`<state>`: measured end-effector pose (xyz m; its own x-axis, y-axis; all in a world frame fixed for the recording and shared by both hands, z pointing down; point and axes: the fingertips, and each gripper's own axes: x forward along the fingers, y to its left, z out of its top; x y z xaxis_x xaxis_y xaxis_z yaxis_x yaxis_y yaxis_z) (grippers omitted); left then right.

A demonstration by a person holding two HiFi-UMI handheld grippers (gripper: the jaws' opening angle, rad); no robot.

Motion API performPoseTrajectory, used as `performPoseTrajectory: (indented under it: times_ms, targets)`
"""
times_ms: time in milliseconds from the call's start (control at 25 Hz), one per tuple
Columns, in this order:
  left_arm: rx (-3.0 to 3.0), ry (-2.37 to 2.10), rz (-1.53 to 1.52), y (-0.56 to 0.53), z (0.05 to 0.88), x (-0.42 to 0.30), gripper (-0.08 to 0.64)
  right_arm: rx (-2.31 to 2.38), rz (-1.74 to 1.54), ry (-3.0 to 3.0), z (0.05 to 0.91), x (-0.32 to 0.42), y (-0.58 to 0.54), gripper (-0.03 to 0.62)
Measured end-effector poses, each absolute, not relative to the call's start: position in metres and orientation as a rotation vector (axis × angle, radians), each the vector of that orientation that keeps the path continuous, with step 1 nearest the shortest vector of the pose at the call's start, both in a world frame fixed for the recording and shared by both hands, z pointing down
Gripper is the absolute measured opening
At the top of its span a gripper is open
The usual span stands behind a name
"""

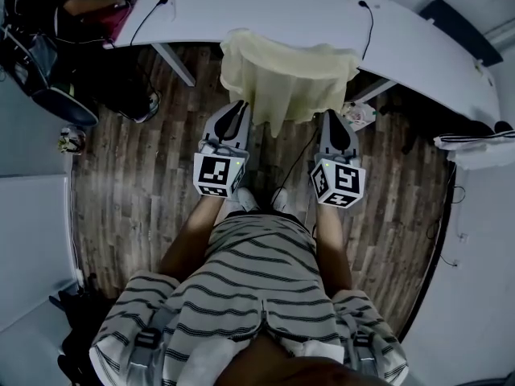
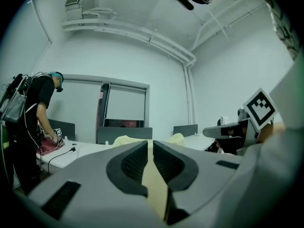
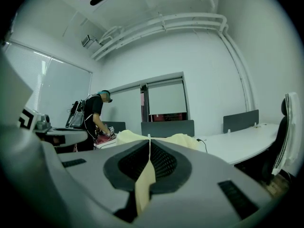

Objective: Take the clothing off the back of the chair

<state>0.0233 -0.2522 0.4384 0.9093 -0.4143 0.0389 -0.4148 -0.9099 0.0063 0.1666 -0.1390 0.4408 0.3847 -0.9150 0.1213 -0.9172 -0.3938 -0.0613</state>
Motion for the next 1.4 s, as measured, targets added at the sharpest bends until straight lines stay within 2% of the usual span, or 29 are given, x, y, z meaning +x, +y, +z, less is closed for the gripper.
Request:
performPoseTrajectory:
  times_ms: [200,400,560,920,1400]
  targets:
    - [3.04,-0.722,0.096,-0.275,0.444,0.033,0.028,2.577,0.251,-1.747,0.45,0.179,-0.144,0.021]
    - [3.027,-0.762,0.116,-0.297,0.447,0.044,0.091,2.573,0.276,-1.764,0.452,0.196,-0.157,0.025]
    - [3.006,-0.792,0.129,-0.311,0.453,0.051,0.12,2.57,0.319,-1.764,0.459,0.207,-0.163,0.131]
    - [2.973,-0.843,0.197,-0.341,0.471,0.066,0.164,2.571,0.356,-1.745,0.475,0.233,-0.175,0.224]
    - [2.971,-0.836,0.356,-0.367,0.505,0.089,0.184,2.519,0.485,-1.684,0.51,0.259,-0.192,0.252]
